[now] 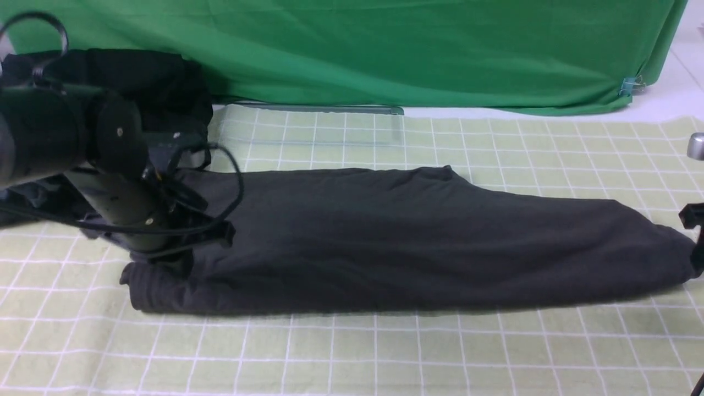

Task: Fold a long-sleeved shirt over a green coffee tablecloth.
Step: 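Pull the folded dark garment lengthwise by its ends to straighten it flat on the table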

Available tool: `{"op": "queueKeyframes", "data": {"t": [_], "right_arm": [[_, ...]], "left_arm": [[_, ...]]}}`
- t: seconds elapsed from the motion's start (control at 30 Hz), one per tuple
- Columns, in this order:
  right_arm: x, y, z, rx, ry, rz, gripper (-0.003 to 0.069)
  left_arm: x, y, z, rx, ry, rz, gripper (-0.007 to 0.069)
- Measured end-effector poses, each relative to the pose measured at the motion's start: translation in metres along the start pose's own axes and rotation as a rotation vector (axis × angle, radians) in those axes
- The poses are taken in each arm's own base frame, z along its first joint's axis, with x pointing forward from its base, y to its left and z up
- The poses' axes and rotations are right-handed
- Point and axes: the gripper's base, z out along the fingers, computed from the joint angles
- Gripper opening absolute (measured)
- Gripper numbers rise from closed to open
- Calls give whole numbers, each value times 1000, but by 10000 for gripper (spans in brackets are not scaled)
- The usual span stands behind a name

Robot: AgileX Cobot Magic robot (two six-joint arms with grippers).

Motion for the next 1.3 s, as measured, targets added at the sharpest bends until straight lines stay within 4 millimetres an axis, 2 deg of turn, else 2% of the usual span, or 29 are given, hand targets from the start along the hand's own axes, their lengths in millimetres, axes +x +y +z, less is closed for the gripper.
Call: {"op": "queueKeyframes", "data": {"t": [0.07,0.1,0.3,0.33,0.43,0.47,0.5,0.57,0.6,0.67,0.8,0.87,1.0,1.03,1.07,1.1,1.2,1.3], "right_arm": [[-2,2,0,-18,-21,18,470],[-4,2,0,-25,-42,27,492],[-12,1,13,-34,-87,47,484],[-14,0,24,-36,-71,52,474],[-15,-1,37,-38,-45,57,457],[-14,-1,46,-39,-22,52,412],[-14,-2,48,-39,-18,50,404],[-14,-2,52,-39,-6,30,296],[-14,-2,53,-38,-1,24,177],[-13,-3,51,-25,11,21,62],[-10,-7,48,20,47,19,49],[-8,-11,48,71,70,22,76],[-8,-15,47,124,75,19,195],[-8,-15,47,125,75,18,204],[-8,-16,47,130,74,23,246],[-8,-16,47,138,74,20,324],[-7,-17,42,147,77,15,422],[-6,-16,27,155,64,21,456]], "left_arm": [[5,10,8,-10,23,-29,-3],[9,15,12,-14,33,-42,-3],[19,23,23,-12,30,-76,-3],[19,23,24,-11,22,-75,-3],[20,23,25,-10,17,-76,-3],[20,23,25,-10,15,-76,-3],[20,23,25,-10,15,-76,-3],[20,23,25,-10,15,-76,-3],[20,23,25,-11,14,-75,-3],[19,24,27,-13,13,-72,-3],[19,24,28,-14,14,-71,-3],[19,24,29,-14,12,-71,-3],[19,24,29,-13,14,-63,-3],[19,24,29,-13,14,-62,-3],[19,24,29,-13,14,-62,-3],[19,24,29,-13,15,-61,-3],[20,24,24,-13,15,-58,-3],[21,24,11,-16,18,-51,-3]]}}
